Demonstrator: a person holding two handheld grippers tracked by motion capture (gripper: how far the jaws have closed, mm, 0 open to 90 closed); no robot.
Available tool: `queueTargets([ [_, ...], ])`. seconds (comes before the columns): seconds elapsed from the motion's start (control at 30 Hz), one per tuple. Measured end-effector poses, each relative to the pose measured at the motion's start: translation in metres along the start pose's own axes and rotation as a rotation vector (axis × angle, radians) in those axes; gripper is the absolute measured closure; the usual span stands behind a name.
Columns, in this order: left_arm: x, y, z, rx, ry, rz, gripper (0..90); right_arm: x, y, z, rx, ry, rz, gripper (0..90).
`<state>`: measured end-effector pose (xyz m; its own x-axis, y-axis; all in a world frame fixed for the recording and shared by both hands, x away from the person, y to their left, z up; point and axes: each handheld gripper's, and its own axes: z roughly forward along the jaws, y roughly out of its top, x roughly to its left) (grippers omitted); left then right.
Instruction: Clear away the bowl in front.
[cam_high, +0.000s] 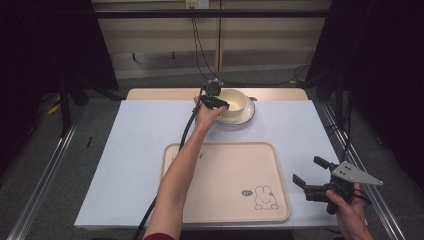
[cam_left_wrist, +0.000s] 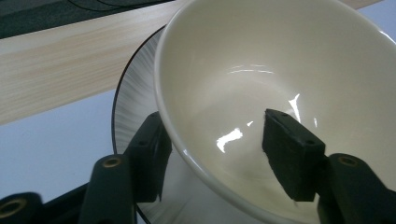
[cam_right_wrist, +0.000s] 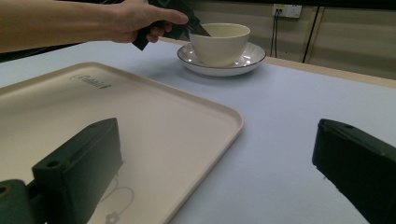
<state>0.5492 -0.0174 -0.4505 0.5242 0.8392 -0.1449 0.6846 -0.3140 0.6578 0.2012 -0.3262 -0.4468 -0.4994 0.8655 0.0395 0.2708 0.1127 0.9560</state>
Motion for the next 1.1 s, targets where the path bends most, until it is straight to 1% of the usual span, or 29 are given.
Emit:
queueTargets([
  [0.07,-0.0008,0.0012,0.0009,0.033,0.005,0.010,44.7,0.0000,0.0000,0.0002,-0.003,0.000,-0.003,1.1],
  [0.1,-0.0011,0.0018,0.0019,0.037,0.006,0.012,44.9,0.0000,0.0000,0.0001,-0.002,0.001,-0.002,1.1],
  [0.13,-0.0008,0.0019,0.0019,0.047,0.009,0.001,47.6,-0.0001,0.0000,0.0001,-0.001,0.000,0.000,1.1],
  [0.17,-0.0001,0.0018,0.0036,0.039,0.008,-0.011,50.9,-0.0001,0.0000,0.0002,-0.001,-0.001,0.000,1.1],
  [0.2,0.0016,0.0022,0.0043,0.051,0.000,-0.003,51.9,-0.0002,0.0001,0.0001,0.001,0.003,0.000,1.1],
  [0.23,0.0009,0.0022,0.0051,0.055,0.001,-0.016,52.3,0.0001,0.0000,0.0003,-0.003,-0.001,-0.001,1.1],
  [0.27,0.0012,0.0023,0.0065,0.055,0.000,-0.013,52.4,0.0001,0.0001,-0.0001,-0.002,0.001,-0.002,1.1],
  [0.3,0.0018,0.0024,0.0068,0.067,-0.006,-0.019,52.7,0.0001,0.0001,0.0002,-0.002,0.000,-0.002,1.1],
  [0.33,0.0024,0.0024,0.0078,0.059,-0.007,-0.021,56.9,-0.0002,0.0001,0.0001,-0.001,-0.002,-0.002,1.1],
  [0.37,0.0022,0.0022,0.0078,0.055,-0.011,-0.038,56.9,-0.0002,0.0001,0.0001,-0.001,-0.002,-0.002,1.1],
  [0.4,0.0030,0.0020,0.0078,0.049,-0.011,-0.035,59.1,-0.0002,0.0001,0.0000,0.001,0.004,-0.005,1.1],
  [0.43,0.0022,0.0018,0.0078,0.044,-0.019,-0.059,61.5,-0.0001,0.0000,-0.0001,0.002,-0.004,-0.015,1.1],
  [0.47,0.0030,0.0012,0.0078,0.043,-0.016,-0.063,61.5,-0.0001,0.0000,-0.0001,0.002,-0.004,-0.015,1.1],
  [0.5,0.0040,0.0010,0.0077,0.042,-0.021,-0.067,61.7,-0.0002,0.0001,-0.0002,0.001,-0.006,-0.016,1.1],
  [0.53,0.0037,0.0014,0.0077,0.045,-0.021,-0.081,62.3,-0.0004,0.0002,0.0001,-0.004,-0.009,-0.017,1.1],
  [0.63,0.0040,0.0018,0.0068,0.051,-0.015,-0.093,66.3,-0.0001,0.0002,-0.0001,0.001,-0.005,-0.016,1.1],
  [0.67,0.0040,0.0013,0.0071,0.037,-0.020,-0.102,69.3,-0.0002,0.0002,0.0000,-0.003,-0.010,-0.017,1.1],
  [0.73,0.0039,0.0013,0.0066,0.032,-0.025,-0.112,75.4,-0.0001,0.0003,-0.0003,0.000,-0.006,-0.016,1.1],
  [0.77,0.0023,0.0015,0.0065,0.024,-0.019,-0.123,78.3,-0.0004,0.0004,-0.0001,-0.003,-0.009,-0.019,1.1],
  [0.83,0.0004,0.0021,0.0064,0.017,-0.026,-0.122,82.7,0.0001,0.0003,0.0001,0.002,-0.006,-0.014,1.1],
  [0.9,0.0003,0.0020,0.0059,0.022,-0.020,-0.120,82.8,-0.0001,0.0003,0.0000,0.001,-0.006,-0.016,1.1],
  [0.93,0.0002,0.0019,0.0062,0.016,-0.018,-0.127,82.8,-0.0003,0.0003,0.0000,-0.002,-0.009,-0.018,1.1],
  [0.97,0.0001,0.0019,0.0060,0.018,-0.018,-0.126,82.8,-0.0002,0.0004,-0.0003,0.000,-0.004,-0.016,1.1],
  [1.0,0.0005,0.0021,0.0054,0.026,-0.013,-0.110,82.9,-0.0001,0.0005,-0.0004,-0.001,-0.004,-0.016,1.1],
  [1.03,0.0001,0.0020,0.0054,0.024,-0.012,-0.115,82.9,-0.0001,0.0005,-0.0004,-0.001,-0.005,-0.016,1.1],
  [1.1,-0.0006,0.0017,0.0057,0.014,-0.015,-0.139,82.9,-0.0001,0.0005,-0.0003,-0.002,-0.005,-0.015,1.1],
])
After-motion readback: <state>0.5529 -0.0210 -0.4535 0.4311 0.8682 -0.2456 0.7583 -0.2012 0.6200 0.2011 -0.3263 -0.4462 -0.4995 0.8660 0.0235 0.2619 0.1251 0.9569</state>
